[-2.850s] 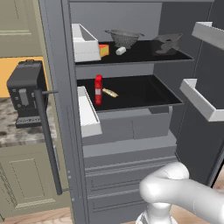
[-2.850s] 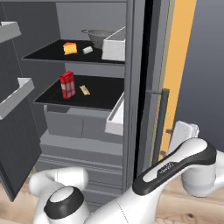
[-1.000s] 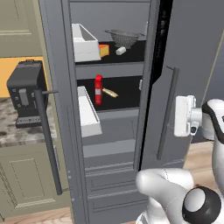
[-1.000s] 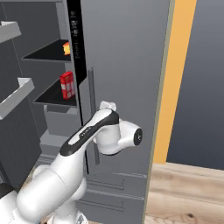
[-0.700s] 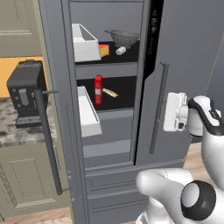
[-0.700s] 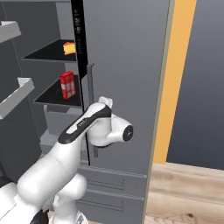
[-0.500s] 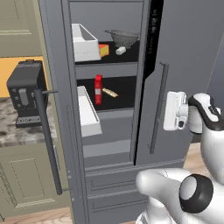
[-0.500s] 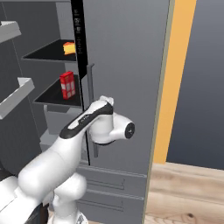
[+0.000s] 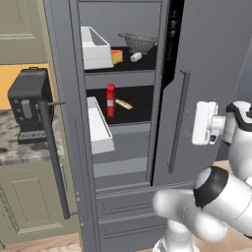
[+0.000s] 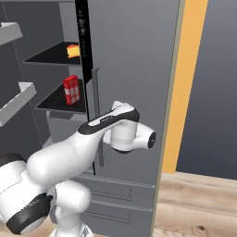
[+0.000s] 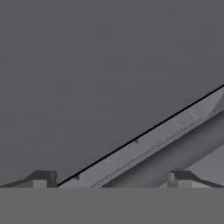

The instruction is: Place the tupperware on the top shelf of the fridge. Make space for the tupperware among the existing items by rearranging them on the shelves if needed. Close the fridge door when finished.

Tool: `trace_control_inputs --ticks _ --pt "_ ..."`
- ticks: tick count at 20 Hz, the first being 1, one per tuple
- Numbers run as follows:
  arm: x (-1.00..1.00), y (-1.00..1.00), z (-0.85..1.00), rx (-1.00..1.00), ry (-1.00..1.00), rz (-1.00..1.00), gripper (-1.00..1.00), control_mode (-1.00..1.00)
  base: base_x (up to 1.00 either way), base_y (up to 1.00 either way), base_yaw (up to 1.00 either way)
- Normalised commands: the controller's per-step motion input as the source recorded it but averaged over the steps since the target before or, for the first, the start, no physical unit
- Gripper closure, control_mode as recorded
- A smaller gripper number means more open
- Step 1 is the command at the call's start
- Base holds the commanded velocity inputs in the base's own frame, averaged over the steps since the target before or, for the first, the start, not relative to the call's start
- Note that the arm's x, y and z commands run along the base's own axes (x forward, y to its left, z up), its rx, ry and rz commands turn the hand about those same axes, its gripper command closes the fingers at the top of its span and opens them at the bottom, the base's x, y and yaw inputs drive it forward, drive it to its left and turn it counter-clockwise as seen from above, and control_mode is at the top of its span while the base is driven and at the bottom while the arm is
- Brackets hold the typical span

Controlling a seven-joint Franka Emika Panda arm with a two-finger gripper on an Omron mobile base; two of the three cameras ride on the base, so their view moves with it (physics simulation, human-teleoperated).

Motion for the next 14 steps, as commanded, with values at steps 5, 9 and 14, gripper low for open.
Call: trace_control_inputs --ticks 5,9,14 --pt "-0.15 0.48 -0.39 -0.03 -0.64 -0.8 -1.0 -1.0 0.0 0.0 0.0" --pt "-0.44 0.2 0.55 -0.05 -0.3 -0.51 -1.0 -1.0 0.0 0.0 0.0" --pt "-0.76 0.0 0.95 -0.04 -0.01 -0.14 -1.0 -1.0 0.0 0.0 0.0"
